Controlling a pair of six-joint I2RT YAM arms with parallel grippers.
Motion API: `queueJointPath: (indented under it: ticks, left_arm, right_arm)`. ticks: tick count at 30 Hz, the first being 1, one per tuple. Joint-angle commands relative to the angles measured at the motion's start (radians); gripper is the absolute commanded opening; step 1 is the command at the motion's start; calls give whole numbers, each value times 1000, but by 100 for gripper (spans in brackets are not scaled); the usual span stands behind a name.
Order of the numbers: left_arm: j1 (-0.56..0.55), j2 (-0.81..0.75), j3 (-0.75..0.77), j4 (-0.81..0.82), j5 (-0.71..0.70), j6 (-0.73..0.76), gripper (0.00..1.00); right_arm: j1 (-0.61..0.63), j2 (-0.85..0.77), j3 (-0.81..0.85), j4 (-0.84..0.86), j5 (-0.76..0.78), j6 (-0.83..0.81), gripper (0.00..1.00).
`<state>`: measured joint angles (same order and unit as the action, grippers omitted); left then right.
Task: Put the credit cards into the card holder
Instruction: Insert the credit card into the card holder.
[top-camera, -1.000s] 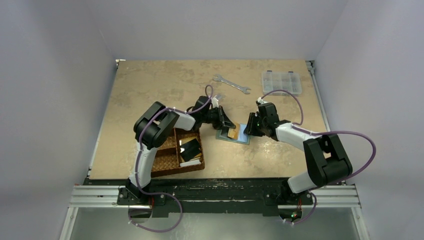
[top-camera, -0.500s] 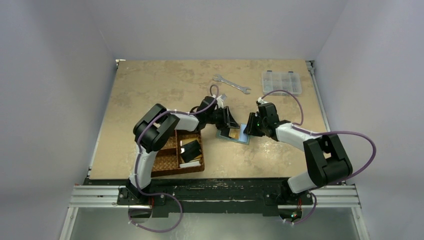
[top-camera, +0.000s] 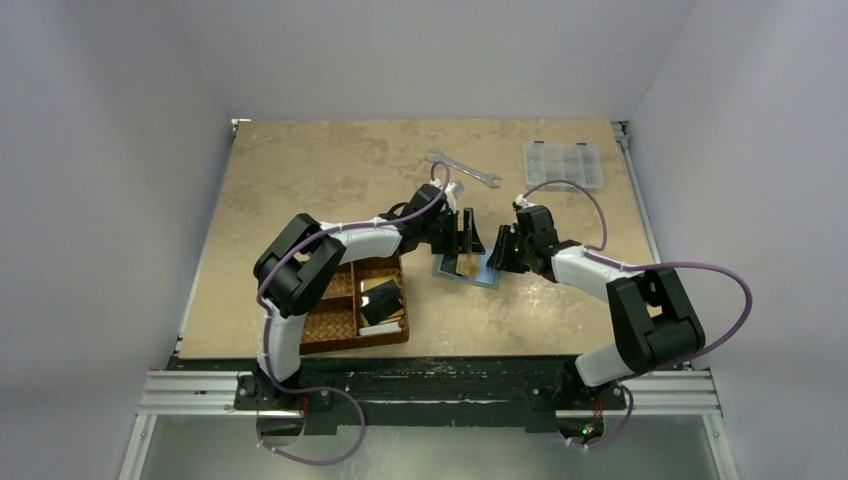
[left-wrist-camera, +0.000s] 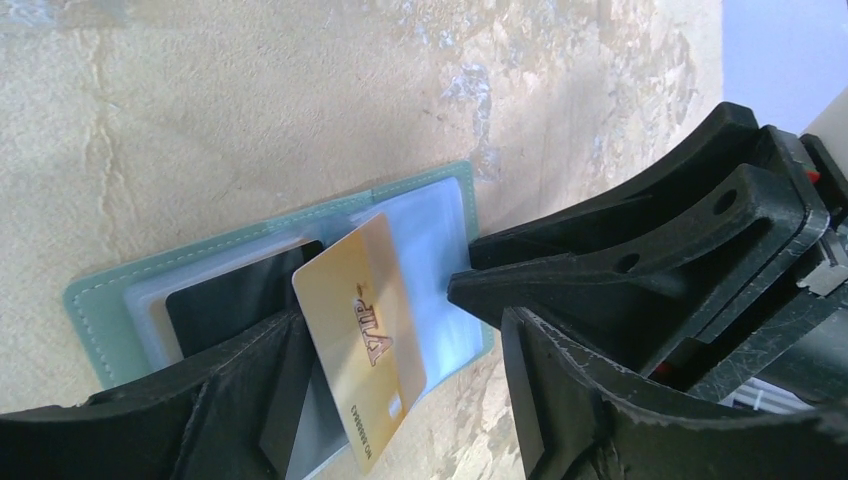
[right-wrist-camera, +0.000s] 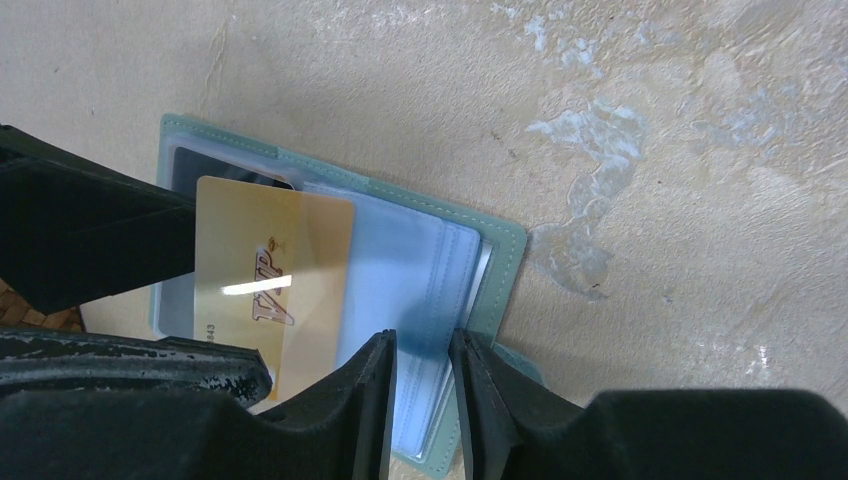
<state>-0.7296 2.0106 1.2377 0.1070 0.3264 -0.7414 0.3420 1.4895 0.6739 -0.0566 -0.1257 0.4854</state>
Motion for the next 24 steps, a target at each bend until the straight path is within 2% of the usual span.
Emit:
queueJointPath:
  ticks: [1,11,17,24]
  left_arm:
    - [-2,-30,29,-147,-99,81,72]
    - [-38,-17,41,-147,-89,82,70]
    - [-90,37,75,-12,23,10,70]
    - [-42,-65,-29,0,7,9,74]
  right_arm:
    - [13,21,-27,-50,-22,1,36]
    - [14,20,-28,-50,-25,1,36]
    - [14,11,-40,-33,-37,28,36]
    - [-4,-35,-67,-37,14,85,37]
